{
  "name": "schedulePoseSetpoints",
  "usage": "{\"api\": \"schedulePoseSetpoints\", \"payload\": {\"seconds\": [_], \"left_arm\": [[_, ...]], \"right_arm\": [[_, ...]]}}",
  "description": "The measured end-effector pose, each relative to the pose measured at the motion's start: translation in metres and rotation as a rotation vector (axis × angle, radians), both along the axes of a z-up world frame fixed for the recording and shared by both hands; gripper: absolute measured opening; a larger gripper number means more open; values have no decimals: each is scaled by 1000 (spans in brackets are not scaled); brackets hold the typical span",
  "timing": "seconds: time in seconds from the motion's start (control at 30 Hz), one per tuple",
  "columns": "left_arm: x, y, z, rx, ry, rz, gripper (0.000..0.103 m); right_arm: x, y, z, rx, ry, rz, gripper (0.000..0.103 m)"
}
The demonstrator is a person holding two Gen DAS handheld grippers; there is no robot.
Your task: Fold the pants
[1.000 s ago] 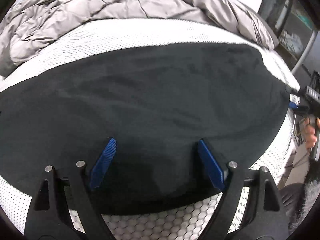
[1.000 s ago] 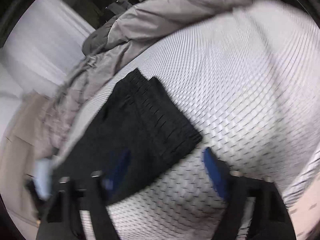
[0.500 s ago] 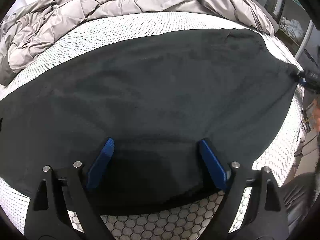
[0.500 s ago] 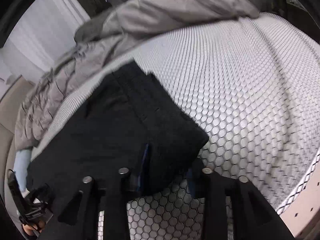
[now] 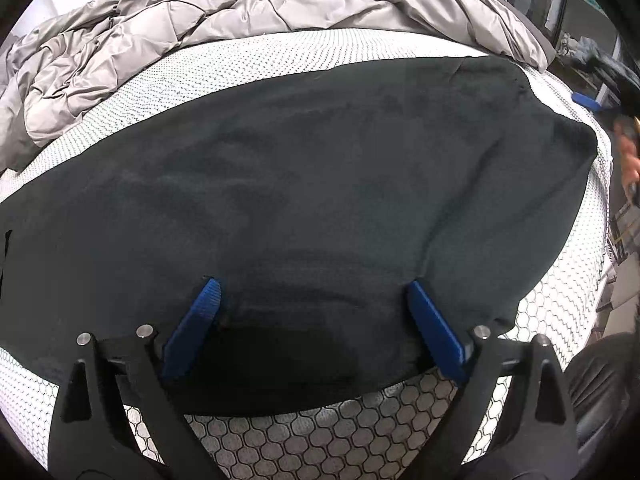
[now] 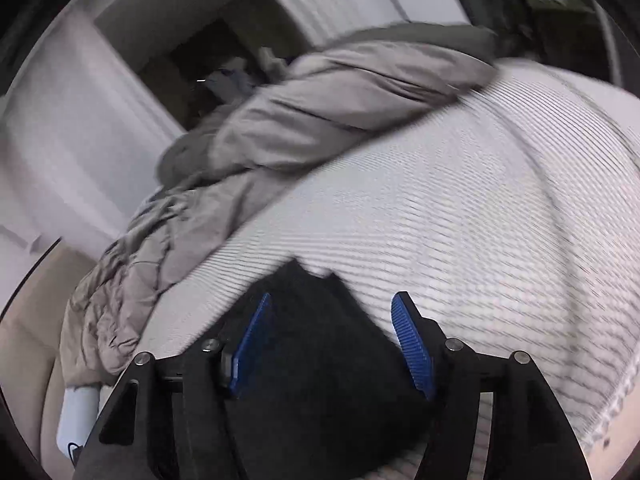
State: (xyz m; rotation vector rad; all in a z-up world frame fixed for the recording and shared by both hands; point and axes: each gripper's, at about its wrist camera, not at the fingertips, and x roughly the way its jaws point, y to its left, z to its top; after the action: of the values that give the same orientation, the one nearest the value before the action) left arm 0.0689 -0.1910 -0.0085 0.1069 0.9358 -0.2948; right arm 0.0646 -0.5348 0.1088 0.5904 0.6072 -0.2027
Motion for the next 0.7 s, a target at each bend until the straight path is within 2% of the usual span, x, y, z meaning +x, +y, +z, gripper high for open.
{"api": "schedulePoseSetpoints", "payload": {"seconds": [0.13, 0.27, 0.3, 0.33, 0.37, 0.43, 0.5, 0.53, 0.57, 0.63, 0.7], "left_arm": [[1, 2, 0, -7, 8, 0, 96], [2, 3, -2, -2, -2, -6, 98], [2, 3, -2, -4, 0, -4, 99], [3, 3, -2, -6, 3, -4, 99], [3, 4, -2, -5, 4, -6, 99], [4, 4, -2, -6, 5, -6, 99], [4, 3, -3, -1, 4, -7, 100], [4, 3, -3, 4, 2, -7, 100], [5, 3, -3, 8, 2, -7, 101], [7, 3, -4, 6, 11, -4, 102], [8, 4, -2, 5, 17, -1, 102]], "right_arm": [[71, 27, -19, -151, 209, 69, 88], [116, 34, -41, -160, 311, 122, 86], [119, 37, -45, -189, 329, 122, 73], [122, 45, -44, -266, 339, 115, 62], [121, 49, -41, -277, 314, 139, 48], [120, 58, -32, -331, 280, 149, 47], [121, 55, -36, -382, 291, 135, 49], [124, 49, -48, -368, 335, 115, 55], [124, 46, -57, -363, 376, 98, 65], [120, 52, -62, -393, 395, 104, 65], [109, 62, -48, -471, 382, 106, 73]]}}
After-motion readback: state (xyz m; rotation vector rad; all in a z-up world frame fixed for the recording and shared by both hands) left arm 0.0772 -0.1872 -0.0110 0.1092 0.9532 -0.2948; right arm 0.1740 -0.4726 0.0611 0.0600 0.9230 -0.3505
